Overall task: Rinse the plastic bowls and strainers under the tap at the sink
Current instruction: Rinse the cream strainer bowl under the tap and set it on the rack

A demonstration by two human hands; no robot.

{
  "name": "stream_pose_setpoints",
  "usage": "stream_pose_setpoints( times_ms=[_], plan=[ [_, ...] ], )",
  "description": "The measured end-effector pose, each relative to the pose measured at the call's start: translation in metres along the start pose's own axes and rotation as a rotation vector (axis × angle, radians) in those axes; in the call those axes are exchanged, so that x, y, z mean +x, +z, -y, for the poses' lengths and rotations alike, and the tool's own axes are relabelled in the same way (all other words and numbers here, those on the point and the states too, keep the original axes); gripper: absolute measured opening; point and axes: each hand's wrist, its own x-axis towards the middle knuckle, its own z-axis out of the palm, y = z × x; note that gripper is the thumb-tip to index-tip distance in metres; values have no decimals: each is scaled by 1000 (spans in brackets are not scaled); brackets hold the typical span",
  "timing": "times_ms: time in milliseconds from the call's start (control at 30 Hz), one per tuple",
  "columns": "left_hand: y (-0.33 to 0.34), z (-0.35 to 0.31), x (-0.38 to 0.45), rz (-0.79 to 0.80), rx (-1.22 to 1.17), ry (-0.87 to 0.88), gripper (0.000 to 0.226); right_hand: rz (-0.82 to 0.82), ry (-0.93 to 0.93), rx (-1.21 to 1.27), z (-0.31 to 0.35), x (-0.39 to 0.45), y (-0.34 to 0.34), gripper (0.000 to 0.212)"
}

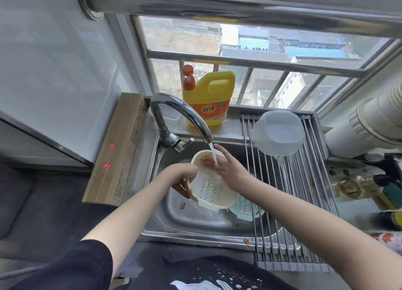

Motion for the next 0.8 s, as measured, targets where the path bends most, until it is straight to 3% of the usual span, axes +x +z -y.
stream_pose_setpoints(
  times_ms=[133, 267, 400, 500, 567, 700, 800],
  plan=[
    [-8, 1, 6, -19, -3, 11, 54, 133, -32, -85, 10, 6, -12, 62],
    [-6, 4, 9, -37, -75, 22, 46, 217, 17, 33, 8, 4, -11, 68],
    [-4, 0, 11, -82, -99, 86, 37, 246, 153, 465, 10, 2, 2, 61],
    [0, 4, 20, -119, -183, 87, 25, 219, 53, 621, 10, 0, -2, 31],
    [0, 9, 30, -145, -285, 84, 27, 88, 49, 871, 8, -8, -10, 23],
    [10, 13, 33, -72, -518, 131, 54, -96, 329, 1402, 5, -20, -8, 49],
    [27, 13, 31, -13, -693, 147, 58, -94, 525, 1590, 9, -13, -10, 30]
  ],
)
